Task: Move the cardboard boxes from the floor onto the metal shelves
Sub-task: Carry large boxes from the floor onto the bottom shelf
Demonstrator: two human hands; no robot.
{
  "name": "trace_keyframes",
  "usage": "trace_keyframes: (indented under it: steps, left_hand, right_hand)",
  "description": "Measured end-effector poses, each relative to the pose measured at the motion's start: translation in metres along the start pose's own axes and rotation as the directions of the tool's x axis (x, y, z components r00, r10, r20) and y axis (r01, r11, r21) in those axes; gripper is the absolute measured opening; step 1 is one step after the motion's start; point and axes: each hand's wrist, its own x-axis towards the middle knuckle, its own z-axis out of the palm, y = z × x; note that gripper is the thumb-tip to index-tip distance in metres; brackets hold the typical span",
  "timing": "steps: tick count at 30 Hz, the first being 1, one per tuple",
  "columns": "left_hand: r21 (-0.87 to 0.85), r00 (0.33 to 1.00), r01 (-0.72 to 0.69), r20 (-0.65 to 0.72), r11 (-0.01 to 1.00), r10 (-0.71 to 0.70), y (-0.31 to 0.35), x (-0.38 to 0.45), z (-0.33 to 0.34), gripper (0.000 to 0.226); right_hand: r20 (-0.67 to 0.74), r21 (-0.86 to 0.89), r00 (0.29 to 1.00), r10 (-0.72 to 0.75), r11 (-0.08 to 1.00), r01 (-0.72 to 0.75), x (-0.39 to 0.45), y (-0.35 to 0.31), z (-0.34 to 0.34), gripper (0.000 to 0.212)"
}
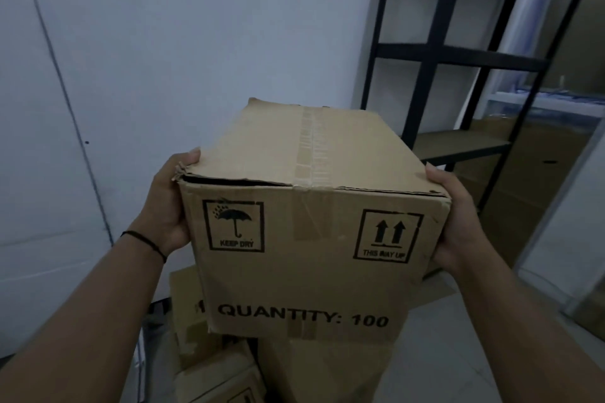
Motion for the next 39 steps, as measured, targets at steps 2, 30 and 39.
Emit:
trace_keyframes:
  steps: [2, 30, 39]
  left_hand:
    - [-0.006, 0.999, 0.011, 0.033, 1.000, -0.011, -0.007, 0.005, 0.013, 0.042]
    - [-0.014, 0.715, 0.452, 0.603, 0.892, -0.353, -0.147, 0.002, 0.240, 0.049]
    - [0.101, 0.639, 0.507, 0.623, 0.856, -0.451, -0.222, -0.025, 0.364, 0.050]
  right_hand:
    - [-0.033, 0.009, 0.999, -0.003, 1.000, 0.003, -0.012, -0.009, -0.011, 0.039]
    - [-0.683, -0.081, 0.695, -0.223, 0.970, 0.231, -0.254, -0.065, -0.136, 0.041]
    - [-0.781, -0.112, 0.576, -0.241, 0.962, 0.250, -0.320, -0.111, -0.233, 0.036]
